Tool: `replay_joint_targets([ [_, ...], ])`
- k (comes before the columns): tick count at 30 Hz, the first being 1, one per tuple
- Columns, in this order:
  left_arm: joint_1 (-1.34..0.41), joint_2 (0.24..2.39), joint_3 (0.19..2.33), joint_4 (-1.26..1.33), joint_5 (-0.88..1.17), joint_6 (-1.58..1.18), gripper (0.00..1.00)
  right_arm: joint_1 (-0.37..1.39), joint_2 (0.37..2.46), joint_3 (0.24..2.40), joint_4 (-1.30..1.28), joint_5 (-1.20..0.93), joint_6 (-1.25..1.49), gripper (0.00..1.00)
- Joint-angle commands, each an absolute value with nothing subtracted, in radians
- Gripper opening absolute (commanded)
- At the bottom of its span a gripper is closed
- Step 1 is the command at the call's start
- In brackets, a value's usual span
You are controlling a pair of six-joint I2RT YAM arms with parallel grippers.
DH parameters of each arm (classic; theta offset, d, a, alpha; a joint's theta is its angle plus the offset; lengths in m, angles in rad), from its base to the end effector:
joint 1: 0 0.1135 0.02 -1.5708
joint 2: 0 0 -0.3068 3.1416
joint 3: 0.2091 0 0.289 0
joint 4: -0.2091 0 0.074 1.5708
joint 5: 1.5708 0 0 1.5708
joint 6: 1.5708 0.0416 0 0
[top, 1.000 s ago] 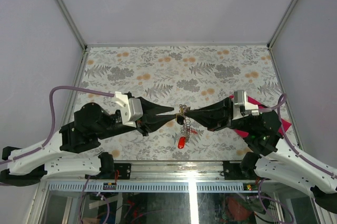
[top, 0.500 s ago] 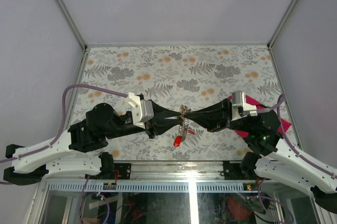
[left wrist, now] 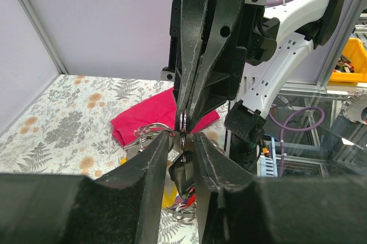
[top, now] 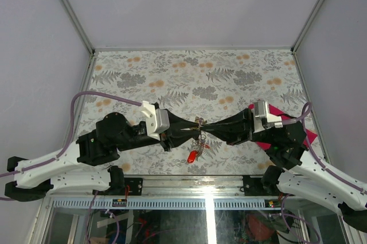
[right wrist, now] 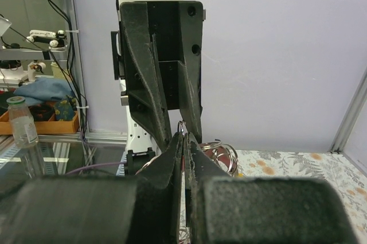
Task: Put the keys on the keyring
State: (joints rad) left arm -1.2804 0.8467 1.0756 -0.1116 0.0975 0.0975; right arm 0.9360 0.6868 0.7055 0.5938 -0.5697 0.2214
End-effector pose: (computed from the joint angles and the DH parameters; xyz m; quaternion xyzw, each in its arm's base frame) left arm 0.0514 -0.1862 0.4794 0.4500 0.4891 -0.4431 0.6016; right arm 0.0730 0.1369 0.4360 -0.3884 0.3273 0.5742 0.6421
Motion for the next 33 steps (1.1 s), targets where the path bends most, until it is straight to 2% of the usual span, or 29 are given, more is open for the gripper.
replay_joint_targets([
  [1,-1.284,0.843,1.069,-0.049,0.094,0.086,0.27,0.935,0.681,0.765,0.717,-0.589,0.241,0.00],
  [6,-1.284,0.837,1.069,-0.049,0.090,0.088,0.28,0.936,0.680,0.767,0.717,-0.592,0.242,0.00],
  [16,-1.284,0.844,1.077,-0.050,0.104,0.092,0.00,0.934,0.687,0.768,0.702,-0.601,0.240,0.00],
  [21,-1.283,0.846,1.103,-0.097,0.109,0.100,0.00,0.935,0.673,0.788,0.600,-0.603,0.188,0.01],
  [26,-1.283,0.887,1.212,-0.311,0.094,0.147,0.00,0.935,0.628,0.851,0.357,-0.554,0.060,0.21],
  [30,-1.283,0.952,1.333,-0.532,0.079,0.200,0.00,0.935,0.619,0.936,0.070,-0.498,-0.063,0.26],
  [33,-1.284,1.016,1.439,-0.705,0.075,0.243,0.00,0.935,0.624,0.967,-0.053,-0.452,-0.124,0.28],
])
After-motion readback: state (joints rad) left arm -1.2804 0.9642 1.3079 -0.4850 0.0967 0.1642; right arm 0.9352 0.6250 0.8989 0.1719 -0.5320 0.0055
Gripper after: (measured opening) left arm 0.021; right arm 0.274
